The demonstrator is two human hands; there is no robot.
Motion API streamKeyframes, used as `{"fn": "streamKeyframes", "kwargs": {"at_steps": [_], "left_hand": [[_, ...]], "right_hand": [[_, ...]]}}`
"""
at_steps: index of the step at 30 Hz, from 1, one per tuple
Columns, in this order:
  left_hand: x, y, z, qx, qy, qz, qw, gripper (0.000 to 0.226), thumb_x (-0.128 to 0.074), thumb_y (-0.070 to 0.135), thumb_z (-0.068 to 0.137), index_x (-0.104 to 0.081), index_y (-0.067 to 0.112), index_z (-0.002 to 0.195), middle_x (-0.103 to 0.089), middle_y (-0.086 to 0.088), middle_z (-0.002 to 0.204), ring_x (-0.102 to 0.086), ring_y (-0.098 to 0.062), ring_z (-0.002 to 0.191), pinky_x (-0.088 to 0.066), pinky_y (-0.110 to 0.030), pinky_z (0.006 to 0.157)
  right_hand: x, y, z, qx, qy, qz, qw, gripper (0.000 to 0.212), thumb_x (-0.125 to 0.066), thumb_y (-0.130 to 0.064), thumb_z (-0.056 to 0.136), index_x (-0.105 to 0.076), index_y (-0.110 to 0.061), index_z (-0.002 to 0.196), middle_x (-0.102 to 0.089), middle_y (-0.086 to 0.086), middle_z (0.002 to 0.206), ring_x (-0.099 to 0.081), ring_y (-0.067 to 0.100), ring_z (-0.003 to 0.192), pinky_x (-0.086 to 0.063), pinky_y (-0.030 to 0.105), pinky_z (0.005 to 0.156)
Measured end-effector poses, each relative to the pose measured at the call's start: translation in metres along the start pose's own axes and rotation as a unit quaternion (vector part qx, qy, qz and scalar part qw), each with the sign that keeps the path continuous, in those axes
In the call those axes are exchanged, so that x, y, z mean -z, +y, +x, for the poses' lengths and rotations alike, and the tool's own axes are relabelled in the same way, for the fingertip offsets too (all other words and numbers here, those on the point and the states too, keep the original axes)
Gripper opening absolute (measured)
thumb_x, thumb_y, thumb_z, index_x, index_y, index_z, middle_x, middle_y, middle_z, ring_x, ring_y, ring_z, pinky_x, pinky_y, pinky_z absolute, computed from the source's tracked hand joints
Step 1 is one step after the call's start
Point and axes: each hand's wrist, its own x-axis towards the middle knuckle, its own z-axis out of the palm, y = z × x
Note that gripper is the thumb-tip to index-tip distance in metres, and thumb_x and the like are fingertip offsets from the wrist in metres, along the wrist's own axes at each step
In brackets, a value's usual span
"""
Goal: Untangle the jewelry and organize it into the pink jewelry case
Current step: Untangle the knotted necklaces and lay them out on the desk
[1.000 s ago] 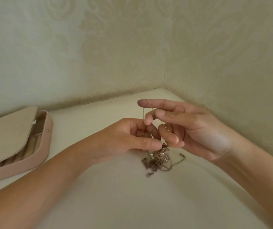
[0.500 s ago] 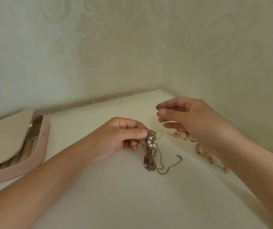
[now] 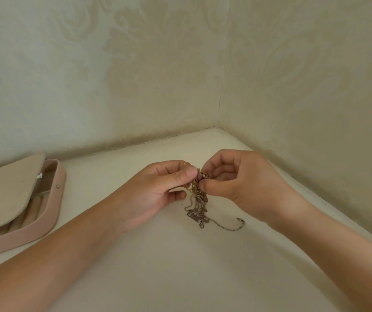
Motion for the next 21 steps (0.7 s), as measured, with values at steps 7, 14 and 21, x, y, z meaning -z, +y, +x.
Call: {"fn": "streamKeyframes", "kwargs": {"at_steps": [7,14,21], "left_hand": [[-0.001,0.002,0.000,0.005,-0.051,-0.087,0.995,0.023,-0.082,0.037,0.068,-0.067,0.020,0.065,-0.060,0.003,0.080,-0.054,-0.012,0.078,-0.047,-0.022,0.066],[0.002,0.004,0.000,-0.024,-0.039,-0.127,0.991,0.034,-0.083,0.045,0.062,-0.060,0.021,0.057,-0.056,0.002,0.078,-0.058,-0.009,0.080,-0.050,-0.025,0.076],[-0.009,0.012,-0.001,-0.030,0.068,-0.208,0.975,0.027,-0.058,0.025,0.079,-0.066,0.013,0.056,-0.045,0.000,0.048,-0.054,-0.013,0.051,-0.054,-0.025,0.057]], "right_hand": [[0.001,0.000,0.002,0.020,0.036,-0.001,0.999,0.020,-0.061,-0.005,0.084,-0.049,-0.014,0.072,-0.048,-0.005,0.056,-0.041,0.012,0.055,-0.033,0.017,0.048],[0.002,0.007,0.002,0.046,0.104,-0.092,0.989,0.020,-0.053,-0.007,0.090,-0.060,-0.023,0.079,-0.062,-0.008,0.076,-0.051,0.000,0.052,-0.036,0.012,0.049],[0.004,0.008,0.004,0.052,0.094,-0.068,0.992,0.020,-0.069,-0.008,0.084,-0.066,-0.027,0.077,-0.069,-0.007,0.077,-0.065,0.009,0.063,-0.044,0.014,0.055]]}}
